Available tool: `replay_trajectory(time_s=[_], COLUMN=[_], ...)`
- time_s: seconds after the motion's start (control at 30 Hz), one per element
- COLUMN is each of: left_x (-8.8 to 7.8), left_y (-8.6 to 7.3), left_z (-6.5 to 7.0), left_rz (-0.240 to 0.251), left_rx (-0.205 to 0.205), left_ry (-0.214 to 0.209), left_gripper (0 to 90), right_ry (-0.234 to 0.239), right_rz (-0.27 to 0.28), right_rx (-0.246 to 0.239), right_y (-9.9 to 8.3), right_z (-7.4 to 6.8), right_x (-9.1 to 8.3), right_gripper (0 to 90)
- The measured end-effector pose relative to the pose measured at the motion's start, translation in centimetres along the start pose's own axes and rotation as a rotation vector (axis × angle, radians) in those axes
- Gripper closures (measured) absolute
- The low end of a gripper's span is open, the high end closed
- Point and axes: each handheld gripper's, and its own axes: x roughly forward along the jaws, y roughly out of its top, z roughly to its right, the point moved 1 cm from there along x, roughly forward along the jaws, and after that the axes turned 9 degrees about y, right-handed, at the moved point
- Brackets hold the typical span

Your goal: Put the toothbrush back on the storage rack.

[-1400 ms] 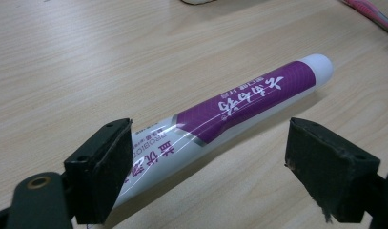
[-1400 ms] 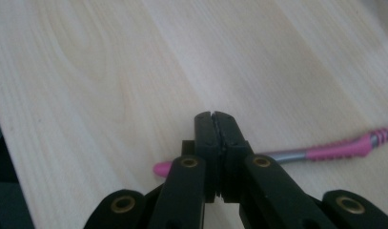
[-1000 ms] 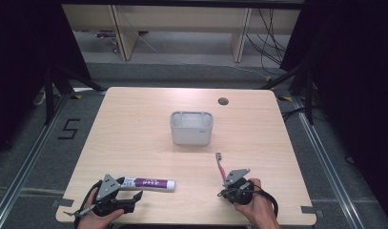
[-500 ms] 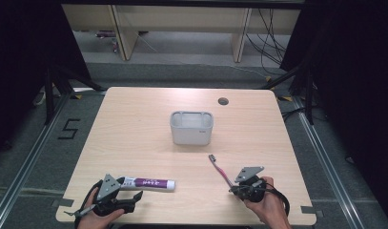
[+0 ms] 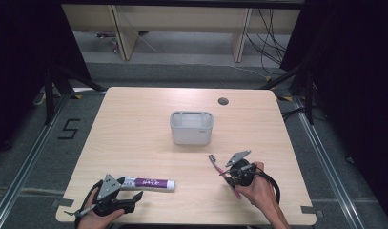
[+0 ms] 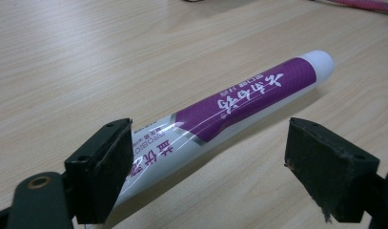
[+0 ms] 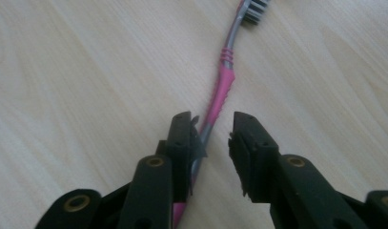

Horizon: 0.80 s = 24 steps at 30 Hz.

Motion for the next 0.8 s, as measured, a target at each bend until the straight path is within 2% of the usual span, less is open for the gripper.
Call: replay_trajectory(time_s=[0.03, 0.17, 0.37, 0.73, 0.8], left_x=[0.0, -0.1, 0.0, 0.0, 0.0], left_y=[0.0, 0.0, 0.0, 0.0, 0.0], left_z=[0.0, 0.0, 0.0, 0.0, 0.0], left_rz=[0.001, 0.001, 0.002, 0.009, 0.008], left_rx=[0.000, 0.000, -0.002, -0.008, -0.009], left_ry=[-0.001, 0.000, -0.001, -0.002, -0.002], left_gripper=[16.4, 16.3, 16.3, 16.2, 16.2], right_ry=[0.001, -0.008, -0.002, 0.014, 0.013], right_rz=[-0.035, -0.065, -0.093, -0.145, -0.158], right_rx=[0.004, 0.003, 0.014, -0.005, 0.008], right_y=[0.6, 1.4, 2.0, 2.7, 2.7], right_z=[0.1, 0.3, 0.6, 1.0, 1.0], right_x=[0.2, 0.8, 1.6, 2.3, 2.3], right_gripper=[66.9, 67.0, 68.1, 74.2, 75.3])
